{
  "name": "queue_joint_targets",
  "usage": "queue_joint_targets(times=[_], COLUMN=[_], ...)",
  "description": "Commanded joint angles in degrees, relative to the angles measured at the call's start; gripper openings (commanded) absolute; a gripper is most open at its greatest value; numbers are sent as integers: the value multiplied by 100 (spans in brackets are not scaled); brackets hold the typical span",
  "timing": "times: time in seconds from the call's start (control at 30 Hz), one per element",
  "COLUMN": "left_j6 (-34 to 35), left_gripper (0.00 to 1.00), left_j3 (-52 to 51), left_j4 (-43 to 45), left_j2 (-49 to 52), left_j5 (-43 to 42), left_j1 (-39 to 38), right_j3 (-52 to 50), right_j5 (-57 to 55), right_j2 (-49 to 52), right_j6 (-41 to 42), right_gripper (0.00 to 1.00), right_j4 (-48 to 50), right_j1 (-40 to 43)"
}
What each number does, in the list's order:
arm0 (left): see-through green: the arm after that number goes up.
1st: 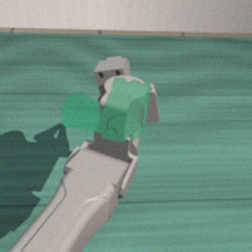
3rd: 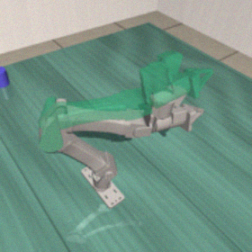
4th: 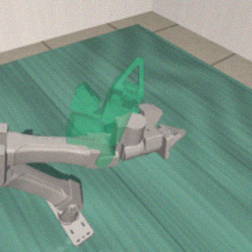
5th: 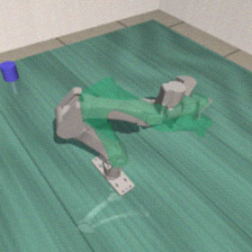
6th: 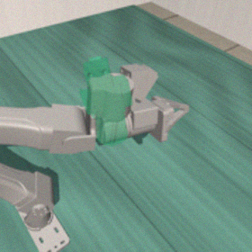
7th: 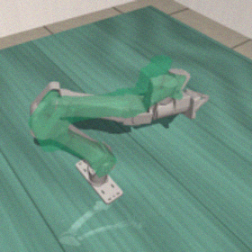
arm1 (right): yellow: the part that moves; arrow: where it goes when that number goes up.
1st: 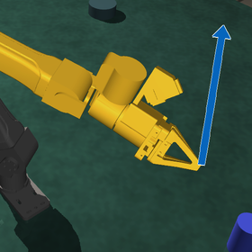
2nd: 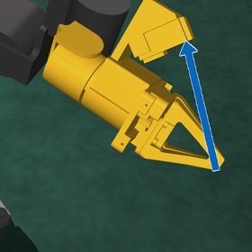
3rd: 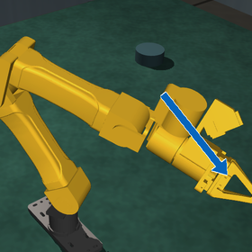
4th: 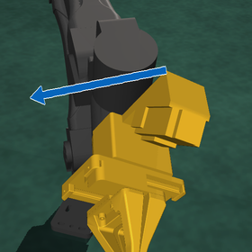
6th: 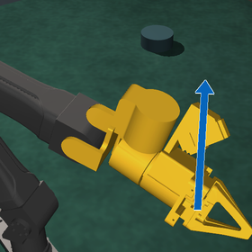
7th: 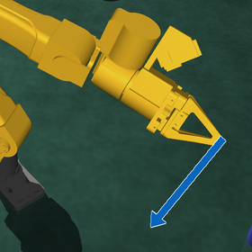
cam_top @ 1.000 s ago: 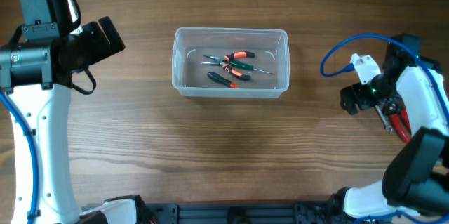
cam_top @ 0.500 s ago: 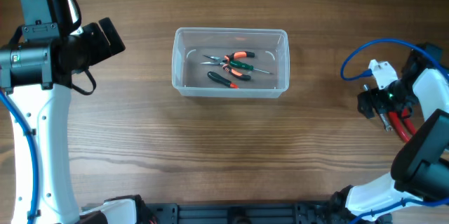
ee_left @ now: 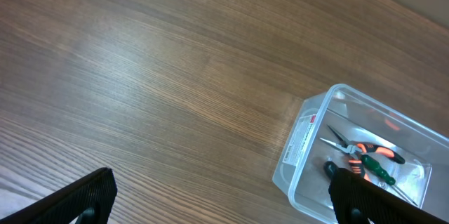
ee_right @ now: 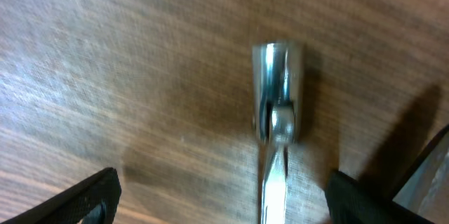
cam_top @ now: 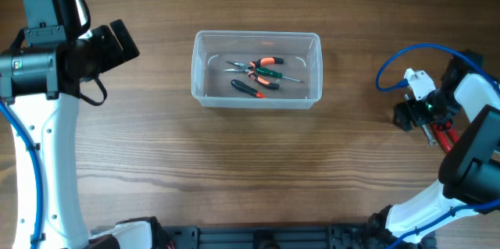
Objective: Pack container
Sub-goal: 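Move the right gripper to the silver wrench and grasp it, then lift the silver wrench toward the container with the right gripper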
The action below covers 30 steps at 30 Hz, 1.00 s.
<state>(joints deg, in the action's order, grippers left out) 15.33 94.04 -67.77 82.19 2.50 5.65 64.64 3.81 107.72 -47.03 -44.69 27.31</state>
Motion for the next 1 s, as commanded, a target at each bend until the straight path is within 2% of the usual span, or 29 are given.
queue_joint_targets(times=[0.0,0.13,0.17,0.37,0.53,0.63,0.7,0.77,0.97], left_j6=[13,15,13,13,15,13,13,13,11], left_gripper=[100,100,100,100,100,100,100,100,100], left_j3=[9,9,9,9,9,9,9,9,9], left_j4=[-2,-2,-4,-4,-2,-2,-2,-2,-2], left_j2=[44,44,44,44,44,44,44,44,44], left_j5=[-7,-7,-7,-7,-7,-7,-7,-7,-7], left_j1=[26,26,26,26,26,26,26,26,26], right_j3=[-17,-17,-17,-17,-17,-17,-17,-17,63], right_j5=[249,267,267,267,269,269,269,269,271], right_j2=[317,341,341,341,341,341,341,341,328], right_j6=[-96,-96,-96,-96,-96,-90,-87,-81,157], right_gripper=[89,81,72,40,29,14,8,4,4], right_j4=[0,50,57,116,122,122,125,131,142], right_j1=[4,4,4,4,4,4,4,4,4])
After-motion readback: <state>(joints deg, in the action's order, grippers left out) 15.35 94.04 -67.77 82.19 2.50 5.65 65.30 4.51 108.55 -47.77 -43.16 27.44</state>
